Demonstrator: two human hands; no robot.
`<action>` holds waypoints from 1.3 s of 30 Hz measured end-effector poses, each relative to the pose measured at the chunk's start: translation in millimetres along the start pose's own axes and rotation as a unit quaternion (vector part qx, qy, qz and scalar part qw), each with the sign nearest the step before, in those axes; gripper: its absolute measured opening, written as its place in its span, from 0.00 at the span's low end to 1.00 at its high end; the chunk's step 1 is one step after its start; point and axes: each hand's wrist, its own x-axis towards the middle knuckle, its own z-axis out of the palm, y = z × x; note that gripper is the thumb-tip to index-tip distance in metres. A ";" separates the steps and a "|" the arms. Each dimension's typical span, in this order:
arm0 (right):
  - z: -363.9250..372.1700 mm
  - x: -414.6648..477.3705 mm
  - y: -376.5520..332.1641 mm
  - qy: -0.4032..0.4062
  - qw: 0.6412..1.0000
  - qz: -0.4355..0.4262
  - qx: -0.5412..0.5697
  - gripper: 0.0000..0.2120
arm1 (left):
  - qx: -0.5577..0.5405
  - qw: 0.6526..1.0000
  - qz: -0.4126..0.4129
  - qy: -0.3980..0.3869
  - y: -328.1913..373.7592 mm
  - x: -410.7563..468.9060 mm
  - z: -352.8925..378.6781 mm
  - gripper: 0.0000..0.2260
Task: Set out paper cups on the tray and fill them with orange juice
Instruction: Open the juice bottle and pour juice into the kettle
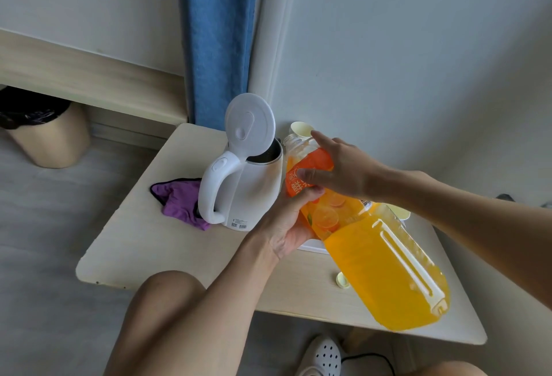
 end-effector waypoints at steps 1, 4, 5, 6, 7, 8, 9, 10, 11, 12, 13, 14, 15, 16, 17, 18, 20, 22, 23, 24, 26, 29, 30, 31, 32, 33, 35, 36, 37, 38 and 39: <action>0.0 2.6 -1.9 -0.004 1.000 -0.002 -0.009 0.41 | -0.005 1.000 0.001 0.002 0.5 -0.4 -0.1 0.32; -0.1 9.7 -6.5 -0.017 0.999 -0.003 -0.032 0.41 | -0.016 1.000 0.000 0.006 1.4 -1.0 -1.3 0.30; -0.1 11.7 -8.2 -0.021 0.999 -0.003 -0.038 0.41 | -0.019 1.000 -0.001 0.007 1.7 -0.8 -2.3 0.31; 0.2 13.2 -9.7 -0.026 0.999 -0.004 -0.043 0.41 | -0.020 1.000 -0.002 0.007 1.3 -0.4 -3.6 0.32; 0.5 14.2 -10.7 -0.031 0.998 -0.003 -0.047 0.41 | -0.022 1.000 -0.005 0.006 0.9 0.1 -4.9 0.34; 1.0 15.2 -11.5 -0.036 0.998 -0.002 -0.050 0.41 | -0.024 1.000 -0.008 0.003 0.2 0.4 -5.9 0.37; 1.3 16.0 -11.9 -0.040 0.998 0.000 -0.052 0.40 | -0.027 1.000 -0.013 -0.001 -0.5 0.5 -6.9 0.41; 1.7 16.6 -12.2 -0.044 0.998 0.002 -0.054 0.40 | -0.027 0.999 -0.017 -0.006 -1.5 1.0 -7.6 0.43; 2.1 16.8 -12.7 -0.047 0.997 0.004 -0.057 0.40 | -0.027 0.999 -0.020 -0.008 -2.1 1.1 -8.1 0.45; 2.3 16.9 -13.4 -0.050 0.997 0.005 -0.060 0.40 | -0.027 0.999 -0.021 -0.008 -2.6 1.4 -8.7 0.45; 2.5 17.1 -13.9 -0.051 0.997 0.005 -0.063 0.40 | -0.030 0.999 -0.022 -0.006 -3.0 1.5 -8.7 0.46; 2.4 17.2 -14.4 -0.052 0.997 0.005 -0.065 0.40 | -0.032 0.999 -0.023 -0.001 -3.4 1.6 -8.7 0.46; 2.1 17.3 -14.9 -0.052 0.996 0.006 -0.066 0.40 | -0.034 0.999 -0.024 0.002 -3.8 1.7 -8.6 0.46; 1.9 17.1 -15.4 -0.053 0.996 0.006 -0.066 0.40 | -0.036 0.999 -0.023 0.002 -4.3 1.7 -8.3 0.45; 1.4 17.0 -16.0 -0.054 0.996 0.006 -0.066 0.39 | -0.036 0.999 -0.021 0.001 -4.6 1.6 -7.9 0.45; 0.8 17.0 -16.9 -0.054 0.996 0.006 -0.068 0.39 | -0.036 0.999 -0.018 0.000 -5.0 1.6 -7.4 0.44; -0.5 17.2 -18.6 -0.057 0.996 0.005 -0.072 0.38 | -0.040 0.999 -0.016 -0.001 -5.4 1.7 -7.3 0.43; -1.4 17.3 -20.3 -0.060 0.995 0.005 -0.075 0.38 | -0.043 0.999 -0.015 -0.004 -5.3 1.9 -7.1 0.43; -1.8 17.6 -21.0 -0.061 0.995 0.006 -0.075 0.38 | -0.044 0.999 -0.014 -0.006 -5.2 2.0 -7.1 0.43; -1.9 17.9 -21.5 -0.063 0.995 0.006 -0.076 0.38 | -0.045 0.999 -0.014 -0.006 -5.3 2.0 -7.3 0.43; -2.5 18.0 -22.1 -0.064 0.995 0.007 -0.077 0.38 | -0.050 0.999 -0.013 -0.007 -5.1 1.9 -7.1 0.43; -4.0 17.2 -21.7 -0.066 0.995 0.008 -0.078 0.38 | -0.055 0.998 -0.014 -0.011 -5.4 1.8 -6.4 0.44; -4.1 17.2 -21.9 -0.066 0.995 0.007 -0.079 0.38 | -0.053 0.998 -0.012 -0.012 -5.4 1.9 -6.5 0.44; -4.0 17.4 -21.5 -0.067 0.995 0.007 -0.079 0.38 | -0.052 0.998 -0.011 -0.014 -5.7 2.2 -6.5 0.44; -3.4 17.9 -21.4 -0.069 0.995 0.007 -0.078 0.38 | -0.053 0.998 -0.010 -0.014 -6.1 2.5 -6.3 0.44; -3.0 18.7 -21.3 -0.071 0.995 0.007 -0.076 0.38 | -0.056 0.998 -0.011 -0.014 -6.4 2.6 -6.3 0.44; -2.1 20.4 -21.6 -0.076 0.994 0.007 -0.075 0.37 | -0.060 0.998 -0.010 -0.014 -7.1 2.9 -5.7 0.44; -2.1 21.4 -21.8 -0.079 0.994 0.007 -0.078 0.37 | -0.061 0.998 -0.010 -0.013 -7.4 3.3 -5.5 0.44; -2.4 22.1 -21.9 -0.081 0.994 0.006 -0.080 0.37 | -0.061 0.998 -0.009 -0.012 -7.5 3.4 -5.1 0.45; -3.1 22.5 -22.1 -0.082 0.993 0.005 -0.081 0.37 | -0.060 0.998 -0.008 -0.011 -7.4 3.8 -4.9 0.45; -3.7 22.9 -22.3 -0.082 0.993 0.004 -0.084 0.37 | -0.061 0.998 -0.006 -0.010 -7.4 4.1 -4.6 0.45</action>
